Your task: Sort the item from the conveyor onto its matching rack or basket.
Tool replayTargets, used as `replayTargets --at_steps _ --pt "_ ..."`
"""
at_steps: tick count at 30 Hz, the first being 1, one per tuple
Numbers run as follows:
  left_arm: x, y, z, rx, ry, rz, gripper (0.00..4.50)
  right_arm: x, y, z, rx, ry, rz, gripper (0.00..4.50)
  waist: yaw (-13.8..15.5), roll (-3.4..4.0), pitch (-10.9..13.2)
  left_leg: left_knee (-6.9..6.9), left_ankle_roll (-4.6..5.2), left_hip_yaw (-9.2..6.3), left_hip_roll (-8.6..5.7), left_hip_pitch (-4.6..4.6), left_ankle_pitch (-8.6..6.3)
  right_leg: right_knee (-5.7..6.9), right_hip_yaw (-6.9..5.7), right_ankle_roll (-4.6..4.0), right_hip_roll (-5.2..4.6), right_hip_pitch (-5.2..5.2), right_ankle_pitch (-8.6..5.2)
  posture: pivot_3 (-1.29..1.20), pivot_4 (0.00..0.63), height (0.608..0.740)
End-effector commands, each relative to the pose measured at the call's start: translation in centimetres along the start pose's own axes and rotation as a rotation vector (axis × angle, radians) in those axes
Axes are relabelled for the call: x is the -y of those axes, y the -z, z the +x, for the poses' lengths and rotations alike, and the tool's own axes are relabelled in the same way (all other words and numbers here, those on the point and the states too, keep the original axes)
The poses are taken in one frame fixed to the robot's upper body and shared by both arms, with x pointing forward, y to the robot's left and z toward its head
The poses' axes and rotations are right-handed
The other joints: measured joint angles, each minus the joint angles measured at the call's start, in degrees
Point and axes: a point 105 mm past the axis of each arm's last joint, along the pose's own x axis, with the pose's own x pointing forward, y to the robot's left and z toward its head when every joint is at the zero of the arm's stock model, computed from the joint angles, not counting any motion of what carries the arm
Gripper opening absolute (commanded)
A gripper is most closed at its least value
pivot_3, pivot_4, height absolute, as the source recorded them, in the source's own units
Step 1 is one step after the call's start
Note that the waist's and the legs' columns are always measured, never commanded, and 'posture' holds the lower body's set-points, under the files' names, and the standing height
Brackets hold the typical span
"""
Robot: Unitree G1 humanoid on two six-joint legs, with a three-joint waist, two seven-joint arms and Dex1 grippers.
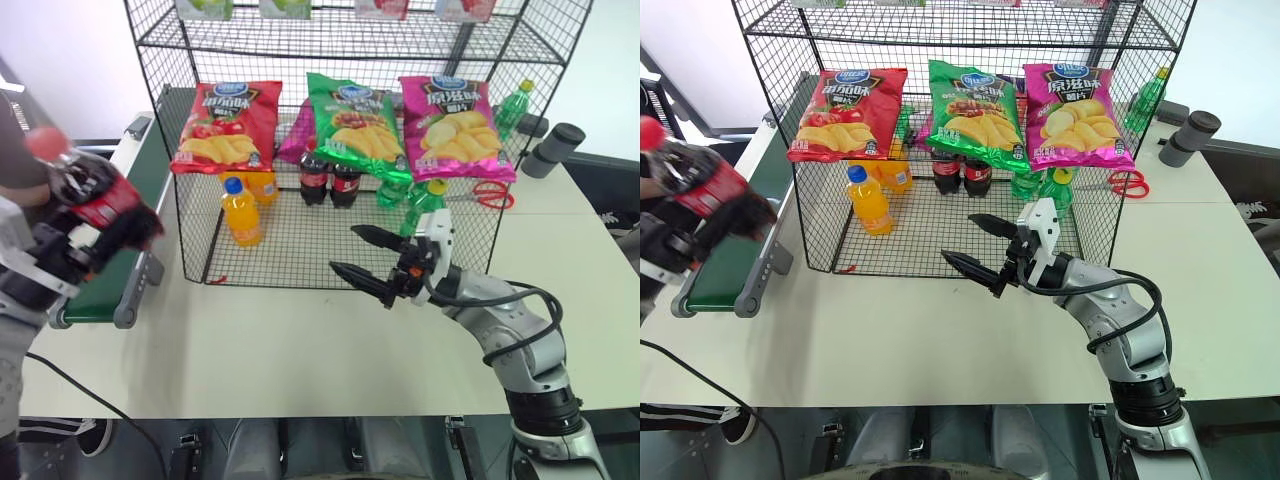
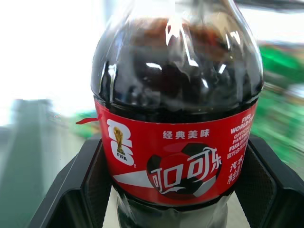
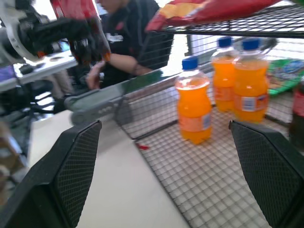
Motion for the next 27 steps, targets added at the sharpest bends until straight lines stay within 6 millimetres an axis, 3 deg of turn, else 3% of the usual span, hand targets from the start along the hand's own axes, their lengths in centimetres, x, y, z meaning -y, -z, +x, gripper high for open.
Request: replayTargets --at_steps 1,5,10,18,27 --pt "4.0 -0.3 1.4 -0.058 0.213 -0.041 3.00 -1.8 -2.2 0.5 0.046 -0.109 0.007 4.50 0.2 0.00 0.0 0.00 0.00 -0.01 0.00 0.00 0.00 0.02 -0.01 0.00 0.00 0.00 0.00 0.00 0.150 0.740" --pt "8.4 2.7 3.1 -0.188 0.426 -0.064 3.00 -2.5 -2.6 1.3 0.043 -0.141 0.026 4.50 0.6 0.00 0.0 0.04 0.00 0.00 -0.04 0.00 0.01 -0.01 0.00 -0.02 -0.01 0.05 -0.01 0.00 0.150 0.740" --pt "11.1 4.3 5.2 -0.189 0.581 -0.065 3.00 -3.3 -1.6 2.0 -0.010 -0.180 0.030 4.50 0.6 0.02 0.0 0.03 0.01 0.01 -0.07 -0.05 0.01 -0.08 0.00 -0.01 0.00 0.02 0.00 0.00 0.150 0.740" --pt "13.3 4.8 7.6 -0.148 0.735 -0.005 3.00 -3.9 -0.2 2.7 -0.047 -0.185 0.049 4.50 0.7 0.02 0.0 0.09 0.04 0.04 -0.07 -0.06 0.02 -0.04 0.01 0.18 0.16 0.02 0.10 0.00 0.150 0.740" --pt "14.2 5.2 8.4 -0.140 0.794 0.035 3.00 -4.2 -0.1 3.2 -0.006 -0.186 0.109 4.50 0.6 0.02 0.0 0.18 0.07 0.03 -0.02 -0.09 0.01 0.00 0.03 0.21 0.40 0.02 0.11 0.00 0.150 0.740"
